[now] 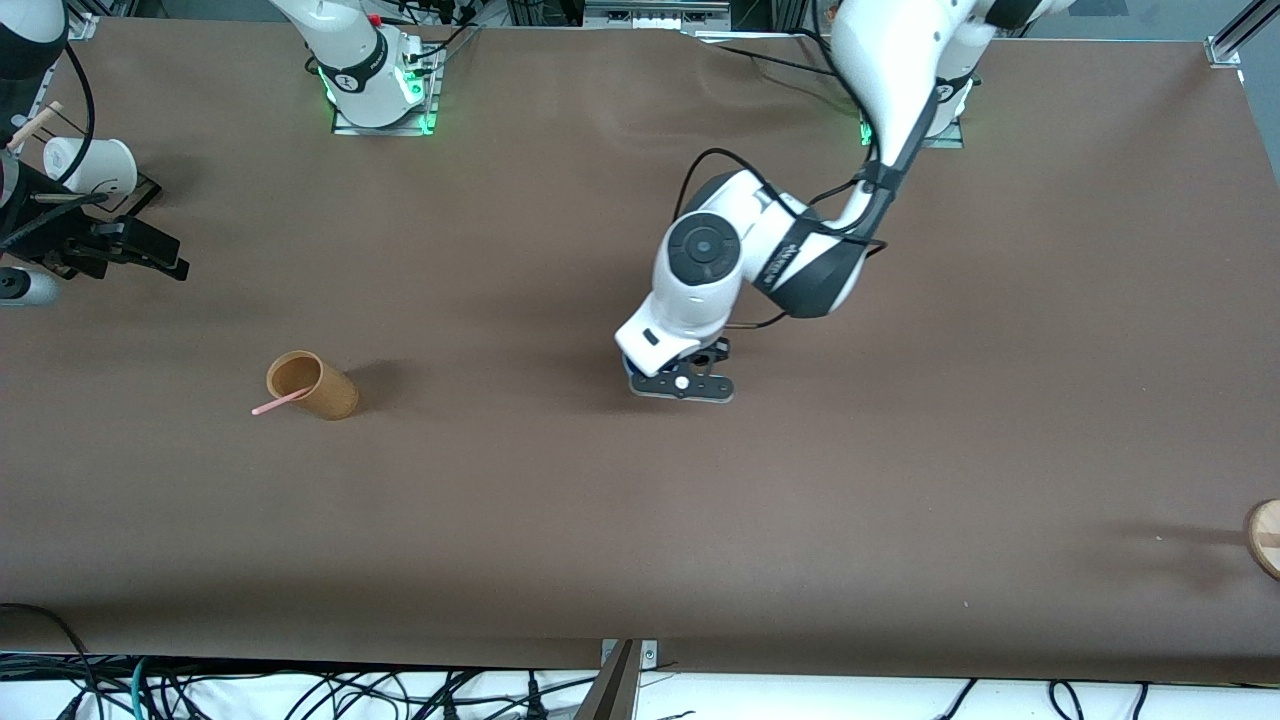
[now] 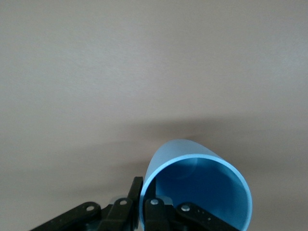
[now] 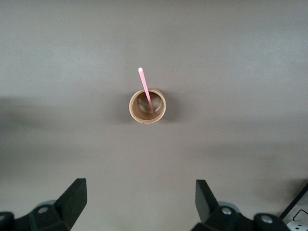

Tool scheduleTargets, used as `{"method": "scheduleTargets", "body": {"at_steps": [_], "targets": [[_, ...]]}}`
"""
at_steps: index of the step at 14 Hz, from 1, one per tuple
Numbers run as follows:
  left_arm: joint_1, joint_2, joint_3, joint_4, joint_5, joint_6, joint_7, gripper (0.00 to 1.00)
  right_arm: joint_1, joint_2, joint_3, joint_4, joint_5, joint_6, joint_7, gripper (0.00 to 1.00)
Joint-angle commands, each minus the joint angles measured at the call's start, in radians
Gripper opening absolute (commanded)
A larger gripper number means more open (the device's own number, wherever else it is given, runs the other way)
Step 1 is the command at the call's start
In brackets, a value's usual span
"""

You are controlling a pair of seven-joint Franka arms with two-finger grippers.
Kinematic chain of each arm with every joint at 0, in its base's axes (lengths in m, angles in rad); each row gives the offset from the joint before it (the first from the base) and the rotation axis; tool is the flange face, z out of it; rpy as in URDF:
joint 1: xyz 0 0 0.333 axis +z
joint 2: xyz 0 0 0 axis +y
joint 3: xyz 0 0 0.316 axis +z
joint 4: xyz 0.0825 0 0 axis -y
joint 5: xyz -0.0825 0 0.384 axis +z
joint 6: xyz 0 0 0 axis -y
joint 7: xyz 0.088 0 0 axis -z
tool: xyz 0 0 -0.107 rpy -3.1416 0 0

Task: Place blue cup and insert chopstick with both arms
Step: 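Carry the blue cup with the left gripper to the table center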

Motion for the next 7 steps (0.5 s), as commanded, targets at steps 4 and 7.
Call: {"method": "scheduleTargets", "body": {"at_steps": [4, 7], "targets": [[-0.083, 0.169, 0.021, 0.197, -0.01, -0.033, -0.165, 0.0, -0.006, 0.008, 0.003, 0.025, 0.001, -0.021, -0.011, 1.0], [-0.089, 0.189, 0.024, 0.197, -0.007, -0.024, -0.189, 0.0, -0.008, 0.008, 0.003, 0.025, 0.002, -0.023, -0.011, 1.0]]}}
